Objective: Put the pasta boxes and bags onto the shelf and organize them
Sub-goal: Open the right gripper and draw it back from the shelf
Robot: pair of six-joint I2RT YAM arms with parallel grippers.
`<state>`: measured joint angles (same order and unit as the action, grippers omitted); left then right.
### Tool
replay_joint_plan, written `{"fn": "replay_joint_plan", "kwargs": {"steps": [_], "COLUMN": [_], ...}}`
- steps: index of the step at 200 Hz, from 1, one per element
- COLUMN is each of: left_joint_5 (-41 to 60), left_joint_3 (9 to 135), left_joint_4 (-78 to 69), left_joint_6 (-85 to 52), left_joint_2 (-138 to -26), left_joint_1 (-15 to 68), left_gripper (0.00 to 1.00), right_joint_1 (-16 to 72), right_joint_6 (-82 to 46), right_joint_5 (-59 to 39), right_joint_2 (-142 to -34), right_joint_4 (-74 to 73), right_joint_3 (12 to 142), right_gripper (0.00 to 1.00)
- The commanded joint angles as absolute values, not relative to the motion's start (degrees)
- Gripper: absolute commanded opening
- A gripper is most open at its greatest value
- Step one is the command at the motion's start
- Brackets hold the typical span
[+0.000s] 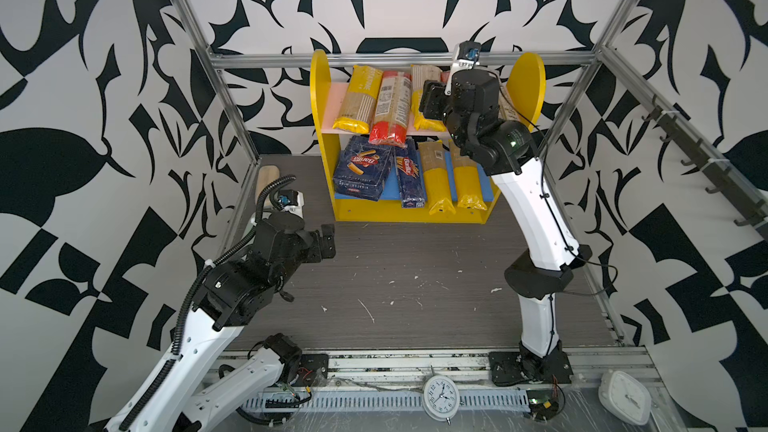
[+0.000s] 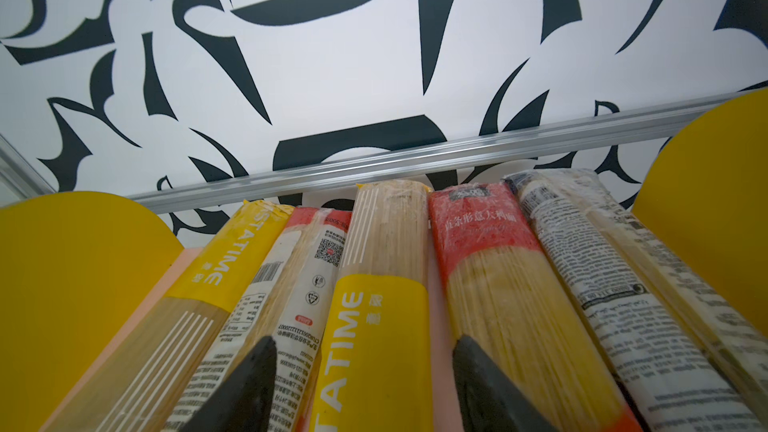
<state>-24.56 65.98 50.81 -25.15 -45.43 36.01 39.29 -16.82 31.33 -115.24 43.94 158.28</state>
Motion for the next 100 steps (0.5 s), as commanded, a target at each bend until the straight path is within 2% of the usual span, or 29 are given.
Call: {"fn": "replay_joint_plan", "kwargs": {"steps": [1,16,31,33,36,40,58,65,100], "left_joint_5": [-26.0,-26.88,-27.76,-27.95,-28.12,-28.44,-29.0,-28.89,-28.2], "left_joint_3": [67.16,67.41,67.18,67.13,67.0,66.86,65.89,65.49,63.17], "left_joint_4": [53.13,53.43,53.44,53.44,53.44,53.46,53.2,52.94,51.12], "left_joint_6": [-25.97,-26.11,-26.08,-26.14,-26.11,-26.1,-26.23,-26.28,-26.52], "left_joint_2": [-44.87,-44.59,-43.91,-43.83,-43.67,-43.49,-42.75,-42.51,-41.09], "left_joint_1": [36.04,36.04,36.04,36.04,36.04,36.04,36.04,36.04,36.04], "left_gripper": [0.99,0.99,0.99,0.99,0.99,0.99,0.99,0.99,0.99], "right_joint_1": [41.07,43.36,46.83,47.26,47.86,48.6,49.93,49.95,49.92], "right_joint_6": [-15.32,-13.2,-10.29,-10.04,-9.62,-9.24,-10.05,-11.13,-12.57], "right_joint_5": [32.01,33.94,36.15,36.3,36.6,36.64,34.66,33.85,31.71], "right_joint_2": [-111.35,-107.93,-102.94,-101.98,-100.8,-99.09,-90.97,-87.0,-73.62], "right_joint_4": [44.26,43.92,41.57,41.29,40.8,40.28,38.55,37.83,37.37], "right_joint_3": [158.42,154.12,144.38,142.99,140.9,138.43,124.88,119.44,98.29], "right_gripper": [0.7,0.71,0.72,0.74,0.89,0.92,0.93,0.99,1.0]}}
